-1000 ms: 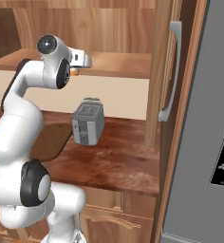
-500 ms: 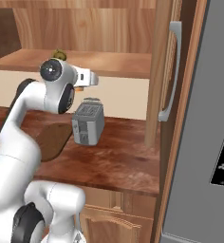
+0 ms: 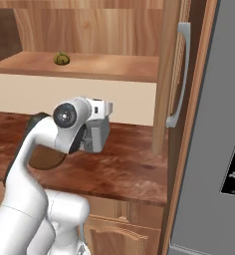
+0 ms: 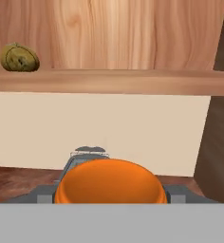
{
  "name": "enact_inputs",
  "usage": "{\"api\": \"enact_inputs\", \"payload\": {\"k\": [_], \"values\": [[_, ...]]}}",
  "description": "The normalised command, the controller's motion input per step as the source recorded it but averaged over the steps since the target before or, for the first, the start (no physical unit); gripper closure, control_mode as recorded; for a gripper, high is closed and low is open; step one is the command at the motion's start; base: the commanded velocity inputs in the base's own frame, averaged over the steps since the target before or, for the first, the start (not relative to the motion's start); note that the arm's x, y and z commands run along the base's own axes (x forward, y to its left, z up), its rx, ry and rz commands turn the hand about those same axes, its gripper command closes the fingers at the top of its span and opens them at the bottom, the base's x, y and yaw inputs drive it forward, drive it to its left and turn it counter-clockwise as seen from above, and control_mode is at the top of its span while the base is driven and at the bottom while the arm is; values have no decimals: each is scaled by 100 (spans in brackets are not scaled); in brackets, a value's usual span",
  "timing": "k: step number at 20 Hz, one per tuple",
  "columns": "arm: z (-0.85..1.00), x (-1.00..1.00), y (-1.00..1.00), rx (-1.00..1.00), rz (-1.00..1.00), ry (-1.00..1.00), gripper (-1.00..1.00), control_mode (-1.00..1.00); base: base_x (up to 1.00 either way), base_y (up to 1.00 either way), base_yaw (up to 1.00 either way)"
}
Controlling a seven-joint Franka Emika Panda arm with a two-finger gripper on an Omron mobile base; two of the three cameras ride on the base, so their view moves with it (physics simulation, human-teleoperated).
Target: Pick the bread, place it on the cutting board, pick the jam, place it on the counter, and close the cabinet.
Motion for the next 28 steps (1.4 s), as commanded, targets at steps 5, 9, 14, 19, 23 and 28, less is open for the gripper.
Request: {"api": "enact_inputs", "payload": {"k": [5, 9, 14, 19, 23, 28], "values": [[-45, -19, -28, 0, 0, -4, 100, -100, 0, 0, 0], [-41, -20, -34, 0, 0, -5, 100, -100, 0, 0, 0], [-44, -21, -33, 0, 0, -4, 100, -100, 0, 0, 0], [-46, -3, -22, 0, 0, -2, 100, -100, 0, 0, 0], [-44, 0, -14, 0, 0, 0, 100, -100, 0, 0, 0], [-41, 1, -1, 0, 0, 0, 100, -100, 0, 0, 0]]}}
